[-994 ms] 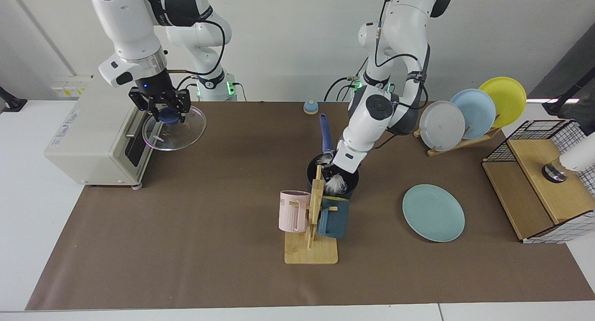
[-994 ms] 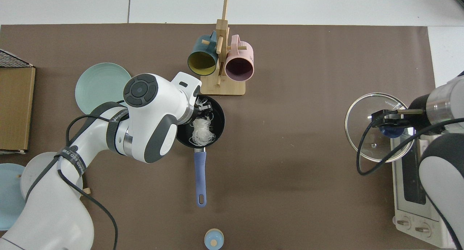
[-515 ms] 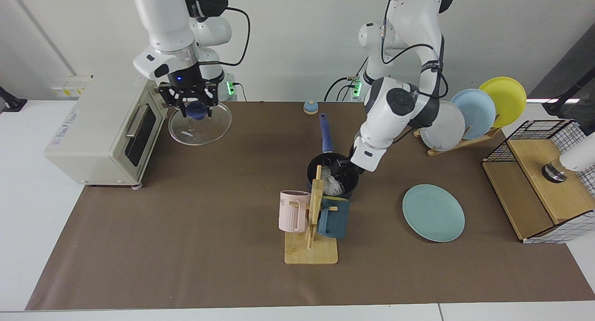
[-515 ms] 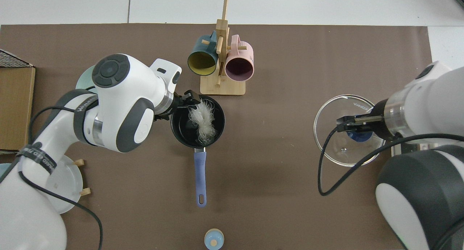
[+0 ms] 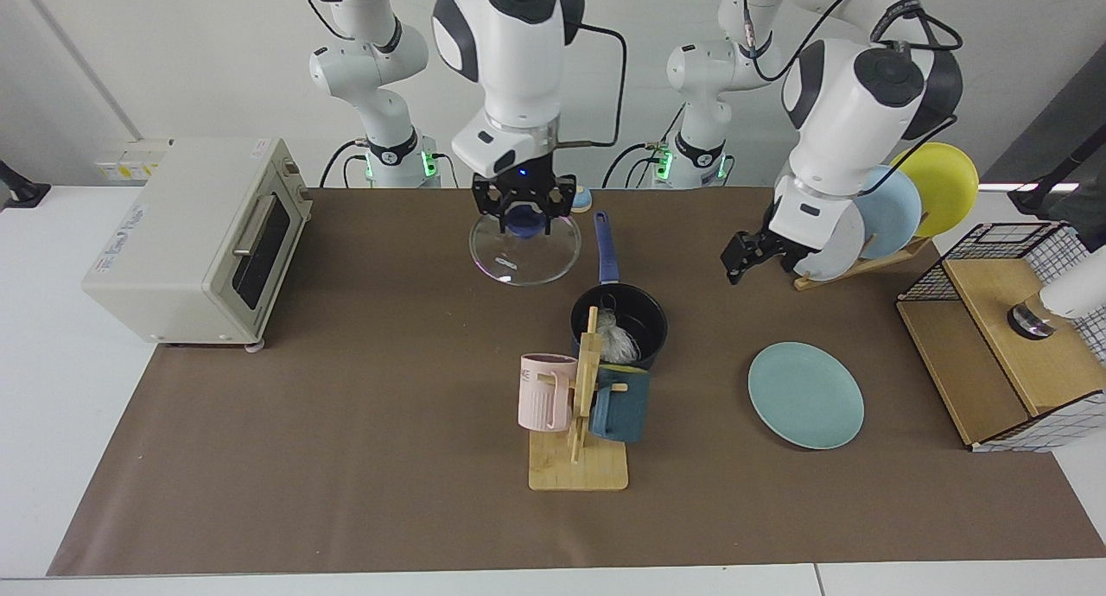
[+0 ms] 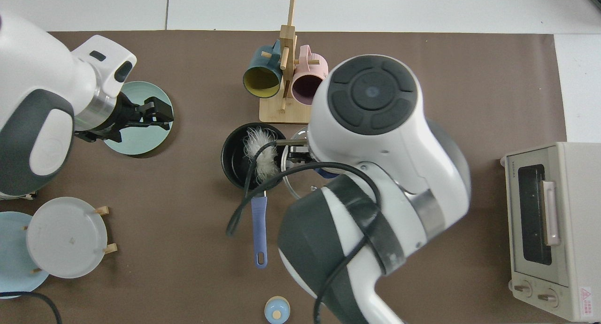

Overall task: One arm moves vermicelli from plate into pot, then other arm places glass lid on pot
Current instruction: 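Withdraw the left gripper while the right gripper carries the lid over the saucepan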

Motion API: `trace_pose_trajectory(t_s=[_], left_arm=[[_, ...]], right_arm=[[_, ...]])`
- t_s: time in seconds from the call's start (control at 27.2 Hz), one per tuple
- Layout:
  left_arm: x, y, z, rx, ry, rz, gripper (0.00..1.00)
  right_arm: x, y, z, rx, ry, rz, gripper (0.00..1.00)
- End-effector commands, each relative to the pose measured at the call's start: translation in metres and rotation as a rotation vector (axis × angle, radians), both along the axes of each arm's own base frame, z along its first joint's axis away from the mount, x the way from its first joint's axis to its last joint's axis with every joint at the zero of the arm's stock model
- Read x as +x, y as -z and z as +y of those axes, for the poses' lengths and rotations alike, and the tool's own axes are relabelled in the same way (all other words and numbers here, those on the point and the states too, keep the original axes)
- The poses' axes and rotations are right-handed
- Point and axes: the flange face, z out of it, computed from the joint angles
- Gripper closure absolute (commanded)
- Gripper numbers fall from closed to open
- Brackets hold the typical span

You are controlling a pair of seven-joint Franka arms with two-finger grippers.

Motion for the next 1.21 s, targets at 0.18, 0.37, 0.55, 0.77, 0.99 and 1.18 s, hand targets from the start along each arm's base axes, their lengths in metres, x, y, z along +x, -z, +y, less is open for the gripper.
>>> trace_pose_trajectory(t_s=[0.18,0.37,0.55,0.77,0.99,1.18], left_arm=[[-0.023,-0.043,0.083,0.038,0.097,-0.002,0.0],[-0.028,-0.047,0.116,-0.004,0.147,-0.013,0.0],[-0.029,-0.043,0.116,-0.002,0.163,-0.029,0.0],[-0.026,-0.039,0.111,-0.001,0.139,-0.059,0.0],[-0.029,-0.039,0.111,-0.002,0.105,-0.047,0.0],[-0.029,-0.039,0.112,-0.002,0.102,-0.044,0.0]], right_arm=[[0.026,0.066,0.103,-0.029,-0.002,-0.048,1.0],[0.03,0.092,0.118,-0.02,-0.017,-0.066,1.0],[0.034,0.112,0.126,-0.013,-0.025,-0.069,1.0],[0.045,0.138,0.133,0.007,-0.028,-0.098,1.0],[0.047,0.15,0.135,-0.001,-0.039,-0.103,1.0],[0.044,0.149,0.138,0.005,-0.042,-0.098,1.0]])
